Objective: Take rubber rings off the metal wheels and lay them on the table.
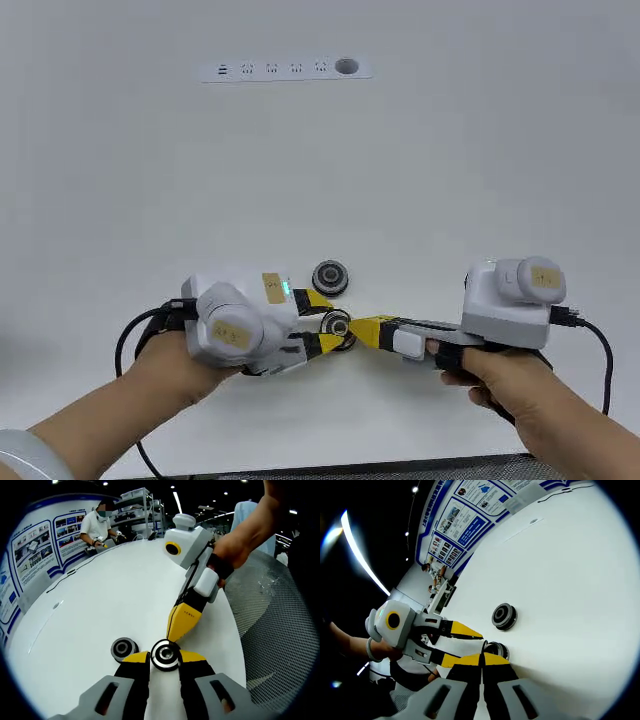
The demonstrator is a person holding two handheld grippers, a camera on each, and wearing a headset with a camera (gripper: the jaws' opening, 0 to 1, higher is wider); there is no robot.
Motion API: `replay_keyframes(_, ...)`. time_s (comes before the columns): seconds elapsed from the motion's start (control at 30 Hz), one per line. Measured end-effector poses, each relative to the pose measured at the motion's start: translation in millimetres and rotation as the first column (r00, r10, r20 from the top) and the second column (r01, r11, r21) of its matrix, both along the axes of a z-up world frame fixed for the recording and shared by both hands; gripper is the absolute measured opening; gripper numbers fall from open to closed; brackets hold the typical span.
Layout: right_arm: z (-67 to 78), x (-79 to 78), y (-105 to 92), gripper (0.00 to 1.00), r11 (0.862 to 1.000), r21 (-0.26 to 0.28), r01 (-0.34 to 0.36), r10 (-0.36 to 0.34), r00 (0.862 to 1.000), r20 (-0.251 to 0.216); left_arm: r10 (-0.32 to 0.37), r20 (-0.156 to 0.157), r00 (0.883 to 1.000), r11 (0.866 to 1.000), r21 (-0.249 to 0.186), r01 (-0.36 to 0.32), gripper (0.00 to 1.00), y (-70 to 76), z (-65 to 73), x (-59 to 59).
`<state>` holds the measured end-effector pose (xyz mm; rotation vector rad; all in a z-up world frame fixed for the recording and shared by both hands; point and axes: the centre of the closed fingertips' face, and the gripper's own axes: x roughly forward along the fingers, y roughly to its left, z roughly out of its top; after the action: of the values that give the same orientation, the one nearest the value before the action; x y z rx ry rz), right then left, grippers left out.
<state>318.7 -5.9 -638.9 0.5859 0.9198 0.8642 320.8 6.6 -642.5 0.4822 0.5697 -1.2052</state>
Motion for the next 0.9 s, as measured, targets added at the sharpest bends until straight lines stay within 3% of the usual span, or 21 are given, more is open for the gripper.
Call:
replay_keyframes(0.5,16.4,-3.4,2.6,0.02,0.999,0.045,0.011,-0.011,1.000,0.011,0.027,-0.007,1.000,1.000,0.015,-0.026,0.32,11.2,-5.6,-1.1)
replay_keyframes(0.9,27.0,4.7,-21.2,0.02,0.994,0.063,0.084,-0.085,0.996,0.026,0.063,-0.021,0.998,0.998,0.013,-0.063,0.38,20.7,-8.0,-4.0)
